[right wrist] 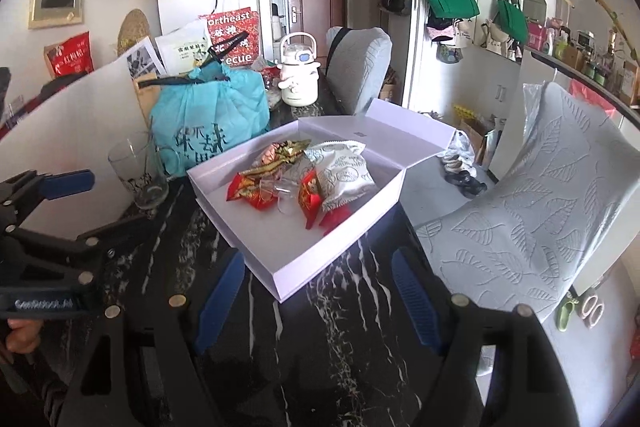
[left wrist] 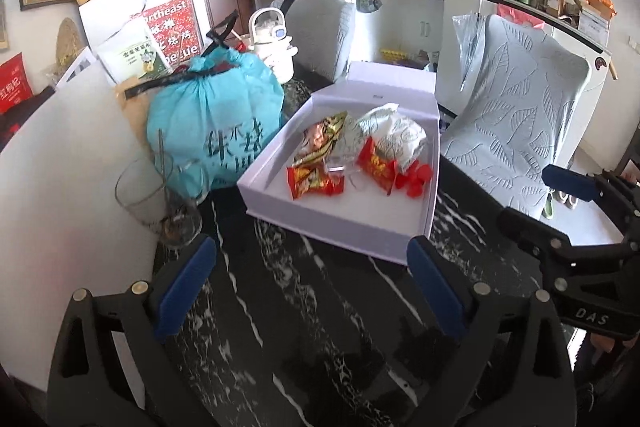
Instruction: Organize objects
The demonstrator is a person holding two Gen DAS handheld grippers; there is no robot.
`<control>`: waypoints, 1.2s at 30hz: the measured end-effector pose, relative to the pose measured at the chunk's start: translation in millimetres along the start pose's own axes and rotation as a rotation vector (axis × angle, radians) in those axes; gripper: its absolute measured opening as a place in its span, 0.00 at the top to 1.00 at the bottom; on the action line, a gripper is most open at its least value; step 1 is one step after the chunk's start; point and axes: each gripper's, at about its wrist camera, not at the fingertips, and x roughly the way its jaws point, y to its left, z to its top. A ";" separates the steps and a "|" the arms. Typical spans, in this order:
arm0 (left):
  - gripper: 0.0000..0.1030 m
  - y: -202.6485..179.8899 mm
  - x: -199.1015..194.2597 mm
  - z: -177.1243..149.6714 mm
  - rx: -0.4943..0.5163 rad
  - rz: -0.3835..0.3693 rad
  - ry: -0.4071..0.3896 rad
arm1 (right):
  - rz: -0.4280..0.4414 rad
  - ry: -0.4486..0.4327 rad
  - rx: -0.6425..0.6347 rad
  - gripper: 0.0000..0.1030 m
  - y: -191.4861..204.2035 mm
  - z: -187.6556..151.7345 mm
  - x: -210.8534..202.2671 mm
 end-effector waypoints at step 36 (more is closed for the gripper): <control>0.06 19.3 21.6 -40.1 -0.073 0.041 0.005 | 0.012 0.080 -0.040 0.25 15.9 -26.9 32.0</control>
